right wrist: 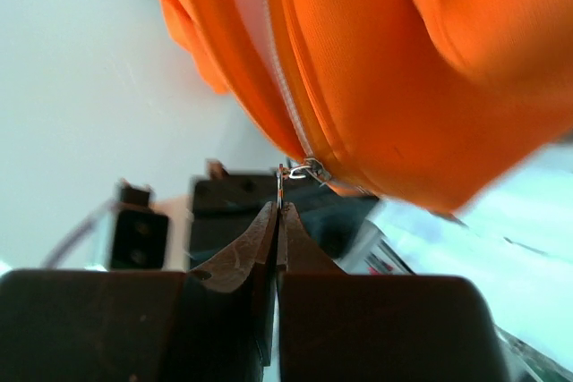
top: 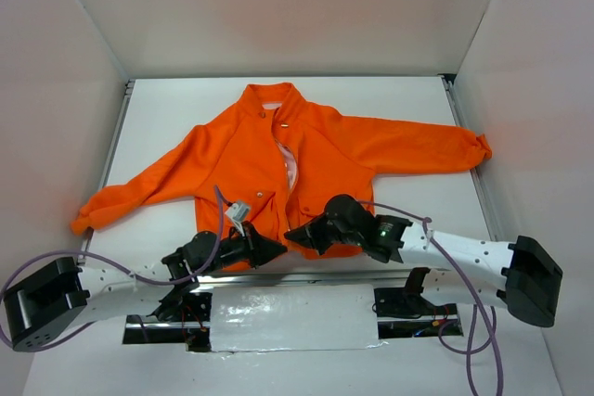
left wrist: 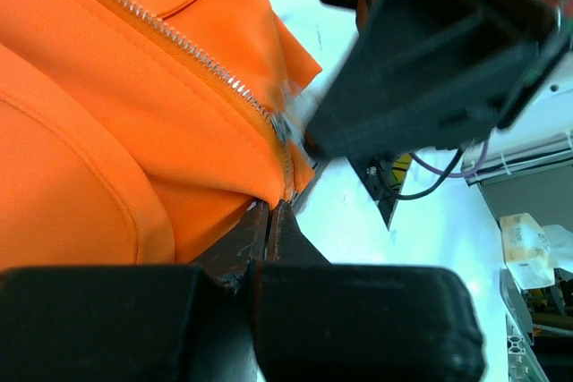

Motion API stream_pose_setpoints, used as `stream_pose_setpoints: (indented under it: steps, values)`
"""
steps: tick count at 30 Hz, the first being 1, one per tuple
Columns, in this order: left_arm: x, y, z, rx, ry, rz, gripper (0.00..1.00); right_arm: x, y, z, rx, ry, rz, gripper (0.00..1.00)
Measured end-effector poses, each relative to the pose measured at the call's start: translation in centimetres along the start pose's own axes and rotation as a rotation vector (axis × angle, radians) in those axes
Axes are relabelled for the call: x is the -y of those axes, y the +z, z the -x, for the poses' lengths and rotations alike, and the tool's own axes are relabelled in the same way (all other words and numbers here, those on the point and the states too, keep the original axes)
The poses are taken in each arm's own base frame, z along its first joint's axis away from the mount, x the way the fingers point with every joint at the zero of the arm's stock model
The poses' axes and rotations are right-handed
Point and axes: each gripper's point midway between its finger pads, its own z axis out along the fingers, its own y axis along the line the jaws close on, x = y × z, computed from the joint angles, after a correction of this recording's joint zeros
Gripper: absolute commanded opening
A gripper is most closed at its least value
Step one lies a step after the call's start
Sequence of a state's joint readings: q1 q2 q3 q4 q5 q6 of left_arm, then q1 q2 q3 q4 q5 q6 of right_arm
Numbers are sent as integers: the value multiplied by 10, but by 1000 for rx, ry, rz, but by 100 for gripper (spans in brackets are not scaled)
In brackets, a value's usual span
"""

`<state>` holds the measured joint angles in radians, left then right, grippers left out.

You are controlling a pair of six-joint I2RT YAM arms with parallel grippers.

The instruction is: Zip up the jacket

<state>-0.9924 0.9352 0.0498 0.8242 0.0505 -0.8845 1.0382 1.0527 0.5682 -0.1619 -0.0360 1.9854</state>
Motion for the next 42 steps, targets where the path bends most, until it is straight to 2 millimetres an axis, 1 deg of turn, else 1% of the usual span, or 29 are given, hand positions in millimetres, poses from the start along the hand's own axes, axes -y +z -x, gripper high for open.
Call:
stream_pose_setpoints:
  steps: [6,10,12,15,18,20,23,25,27,28,30,35,36,40,42]
  values:
    - [-5,2,-8,-20,0,22,0,-25,14,25,67,67,-11,0]
    - [-7,4,-10,-21,1,30,0,-57,24,36,107,105,-15,0]
    - [-6,4,-9,-17,1,28,0,-71,33,43,121,126,-19,0]
    - [-5,4,-10,-14,3,29,0,-84,49,60,153,164,-48,0]
    - [-5,4,-12,-18,5,30,0,-98,70,87,215,216,-101,0]
    - [-5,3,-13,-24,6,34,0,-121,86,104,253,250,-122,0]
    - [-5,2,-15,-27,12,41,0,-171,107,130,293,277,-108,0]
    - [-6,1,-17,-33,24,44,0,-207,115,147,315,277,-70,0]
    - [-7,1,-19,-41,28,48,0,-232,122,167,339,277,-48,0]
    - [-7,1,-20,-43,30,50,0,-240,123,176,349,275,-36,0]
    - [-6,0,-22,-48,32,50,0,-251,127,194,373,275,-22,0]
    - [-10,1,-31,-75,39,65,0,-263,141,232,393,240,26,0]
    - [-11,1,-34,-83,40,69,0,-268,145,239,385,221,52,0]
    - [-17,0,-45,-117,46,96,0,-300,158,262,318,119,204,0]
    - [-21,1,-49,-122,50,118,0,-322,160,272,286,65,271,0]
